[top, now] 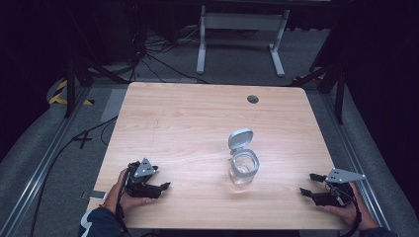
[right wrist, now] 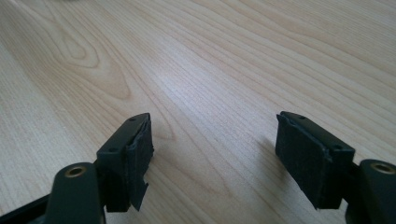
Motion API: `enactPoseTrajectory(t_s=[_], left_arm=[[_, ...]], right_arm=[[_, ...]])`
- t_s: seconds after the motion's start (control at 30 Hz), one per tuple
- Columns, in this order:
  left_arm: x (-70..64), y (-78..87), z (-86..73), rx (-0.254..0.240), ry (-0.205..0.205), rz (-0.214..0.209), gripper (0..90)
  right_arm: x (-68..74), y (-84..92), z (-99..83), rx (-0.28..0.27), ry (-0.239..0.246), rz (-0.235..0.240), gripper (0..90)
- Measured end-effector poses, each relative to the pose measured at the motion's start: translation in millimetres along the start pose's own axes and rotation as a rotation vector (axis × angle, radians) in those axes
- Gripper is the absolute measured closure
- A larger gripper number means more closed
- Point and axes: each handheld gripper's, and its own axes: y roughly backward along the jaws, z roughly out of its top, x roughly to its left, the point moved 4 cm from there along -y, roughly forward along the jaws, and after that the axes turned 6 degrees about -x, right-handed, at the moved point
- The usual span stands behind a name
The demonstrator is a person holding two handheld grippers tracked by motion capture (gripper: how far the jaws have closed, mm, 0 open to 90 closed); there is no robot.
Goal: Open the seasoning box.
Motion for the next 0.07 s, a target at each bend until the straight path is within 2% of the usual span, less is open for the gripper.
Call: enactPoseTrajectory(t_s=[0.07], left_arm=[[-0.4,-0.3,0.0,-0.003,0.009,0.000,24.6]], right_arm=[[0.0,0.0,0.0,0.000,0.000,0.000,27.4]])
